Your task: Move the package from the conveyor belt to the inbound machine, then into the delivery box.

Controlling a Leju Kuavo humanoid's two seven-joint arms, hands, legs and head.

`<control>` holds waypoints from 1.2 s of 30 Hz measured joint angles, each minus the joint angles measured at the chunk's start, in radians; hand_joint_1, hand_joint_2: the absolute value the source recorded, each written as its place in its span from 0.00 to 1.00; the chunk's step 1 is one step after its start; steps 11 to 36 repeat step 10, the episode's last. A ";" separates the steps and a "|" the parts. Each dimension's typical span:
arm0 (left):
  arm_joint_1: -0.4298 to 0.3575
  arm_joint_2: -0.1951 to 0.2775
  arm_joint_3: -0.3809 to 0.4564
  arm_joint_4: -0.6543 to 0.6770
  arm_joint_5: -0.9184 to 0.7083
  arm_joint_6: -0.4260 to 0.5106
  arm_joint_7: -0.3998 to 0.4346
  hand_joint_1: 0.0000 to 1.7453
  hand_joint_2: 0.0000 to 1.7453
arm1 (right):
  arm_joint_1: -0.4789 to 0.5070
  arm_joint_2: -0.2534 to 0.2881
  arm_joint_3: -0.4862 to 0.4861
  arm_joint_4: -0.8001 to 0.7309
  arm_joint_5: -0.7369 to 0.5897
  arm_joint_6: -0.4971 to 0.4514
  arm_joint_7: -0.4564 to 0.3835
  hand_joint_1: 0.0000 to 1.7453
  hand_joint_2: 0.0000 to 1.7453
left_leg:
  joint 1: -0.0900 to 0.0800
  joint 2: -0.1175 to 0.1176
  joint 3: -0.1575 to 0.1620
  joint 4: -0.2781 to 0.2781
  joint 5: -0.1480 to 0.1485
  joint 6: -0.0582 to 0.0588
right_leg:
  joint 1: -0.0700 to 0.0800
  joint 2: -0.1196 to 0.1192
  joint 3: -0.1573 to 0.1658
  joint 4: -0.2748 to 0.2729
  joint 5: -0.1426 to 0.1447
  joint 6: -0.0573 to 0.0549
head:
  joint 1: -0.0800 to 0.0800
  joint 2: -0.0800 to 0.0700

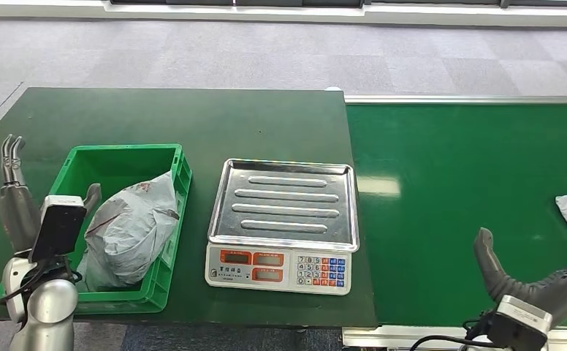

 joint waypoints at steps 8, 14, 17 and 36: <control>0.050 -0.045 0.004 -0.095 0.230 0.065 -0.296 0.00 1.00 | -0.011 0.004 -0.001 0.004 -0.018 0.083 0.033 0.00 1.00 | 0.000 0.000 0.000 0.000 -0.001 0.000 | 0.000 0.000 0.000 0.000 -0.001 0.000 | 0.000 0.000; 0.077 -0.056 -0.003 -0.128 0.307 0.046 -0.376 0.00 1.00 | -0.013 0.004 -0.001 0.010 -0.045 0.161 0.052 0.00 1.00 | 0.000 0.000 0.000 0.000 -0.002 -0.001 | 0.000 0.001 0.000 0.000 -0.001 0.000 | 0.000 0.000; 0.077 -0.056 -0.003 -0.128 0.307 0.046 -0.376 0.00 1.00 | -0.013 0.004 -0.001 0.010 -0.045 0.161 0.052 0.00 1.00 | 0.000 0.000 0.000 0.000 -0.002 -0.001 | 0.000 0.001 0.000 0.000 -0.001 0.000 | 0.000 0.000; 0.077 -0.056 -0.003 -0.128 0.307 0.046 -0.376 0.00 1.00 | -0.013 0.004 -0.001 0.010 -0.045 0.161 0.052 0.00 1.00 | 0.000 0.000 0.000 0.000 -0.002 -0.001 | 0.000 0.001 0.000 0.000 -0.001 0.000 | 0.000 0.000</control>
